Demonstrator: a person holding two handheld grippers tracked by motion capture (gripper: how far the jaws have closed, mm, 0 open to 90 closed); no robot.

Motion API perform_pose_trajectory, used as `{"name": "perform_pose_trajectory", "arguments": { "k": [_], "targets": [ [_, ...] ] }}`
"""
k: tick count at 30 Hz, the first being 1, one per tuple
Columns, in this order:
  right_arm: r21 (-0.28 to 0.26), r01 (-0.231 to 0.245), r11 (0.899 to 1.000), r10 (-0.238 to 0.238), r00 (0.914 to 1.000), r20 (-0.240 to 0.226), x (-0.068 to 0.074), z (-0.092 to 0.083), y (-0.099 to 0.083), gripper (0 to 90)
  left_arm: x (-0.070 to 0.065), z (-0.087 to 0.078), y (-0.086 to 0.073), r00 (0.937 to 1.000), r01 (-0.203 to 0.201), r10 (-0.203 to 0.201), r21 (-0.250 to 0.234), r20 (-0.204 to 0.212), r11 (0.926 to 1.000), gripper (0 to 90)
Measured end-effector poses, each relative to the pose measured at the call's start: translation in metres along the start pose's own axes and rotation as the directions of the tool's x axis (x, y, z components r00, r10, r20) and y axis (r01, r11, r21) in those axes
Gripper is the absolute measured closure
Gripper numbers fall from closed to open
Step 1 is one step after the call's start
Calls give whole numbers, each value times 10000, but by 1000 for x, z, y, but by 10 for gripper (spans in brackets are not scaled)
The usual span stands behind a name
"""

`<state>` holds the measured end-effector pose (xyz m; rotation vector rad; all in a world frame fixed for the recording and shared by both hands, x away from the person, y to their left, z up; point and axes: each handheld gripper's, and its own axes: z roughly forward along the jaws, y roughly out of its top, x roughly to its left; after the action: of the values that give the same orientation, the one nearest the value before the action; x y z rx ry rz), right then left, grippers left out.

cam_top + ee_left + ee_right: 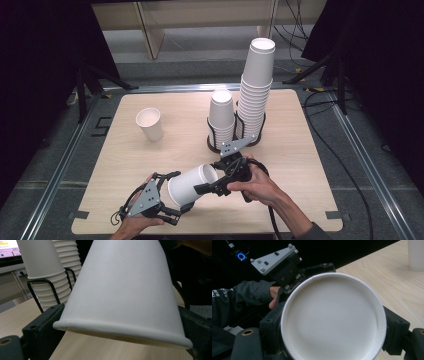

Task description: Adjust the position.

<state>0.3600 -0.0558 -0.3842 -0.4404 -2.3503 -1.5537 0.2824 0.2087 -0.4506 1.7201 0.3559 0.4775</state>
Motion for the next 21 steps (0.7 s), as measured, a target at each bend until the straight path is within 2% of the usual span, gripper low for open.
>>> {"name": "perform_pose_trajectory", "arguments": {
  "k": [2, 6, 10, 15, 16, 17, 18, 19, 20, 21],
  "targets": [
    [32, -308, 9995, 308, 9995, -111, -2, -1, -1, 235, 1, 0, 0, 9999, 90, -91, 58, 81, 9999, 59],
    [6, -425, 9991, 425, 9989, -205, -8, -1, -4, 234, 3, 1, 1, 9988, 437, -444, 301, 222, 9986, 71],
    [-9, -708, 9975, 707, 9971, -289, -9, -1, -5, 231, 4, 1, 1, 9986, 467, -477, 423, 230, 9980, 81],
    [112, -596, 9982, 598, 9981, -156, -9, -1, -5, 227, 4, 1, 2, 9992, 341, -354, 633, 201, 9974, 92],
    [94, -571, 9983, 573, 9980, -267, -10, 0, -5, 223, 4, 1, 3, 9991, 349, -364, 642, 213, 9973, 94],
    [240, -534, 9983, 535, 9986, -27, -9, -1, -4, 219, 3, 1, 3, 9994, 268, -284, 850, 181, 9960, 96],
    [252, -500, 9984, 499, 9987, 47, -8, -1, -4, 214, 3, 3, 2, 9993, 260, -280, 799, 232, 9965, 98],
    [297, -390, 9988, 384, 9991, 201, -9, -2, -4, 207, 3, 2, 2, 9994, 230, -255, 1079, 221, 9939, 99],
    [295, -312, 9991, 306, 9993, 191, -9, -2, -4, 198, 3, 4, 1, 9990, 294, -324, 961, 293, 9949, 101],
    [226, -325, 9992, 322, 9994, 117, -10, -2, -3, 189, 4, 3, 1, 9995, 175, -206, 1246, 239, 9921, 102]
  ]
}}
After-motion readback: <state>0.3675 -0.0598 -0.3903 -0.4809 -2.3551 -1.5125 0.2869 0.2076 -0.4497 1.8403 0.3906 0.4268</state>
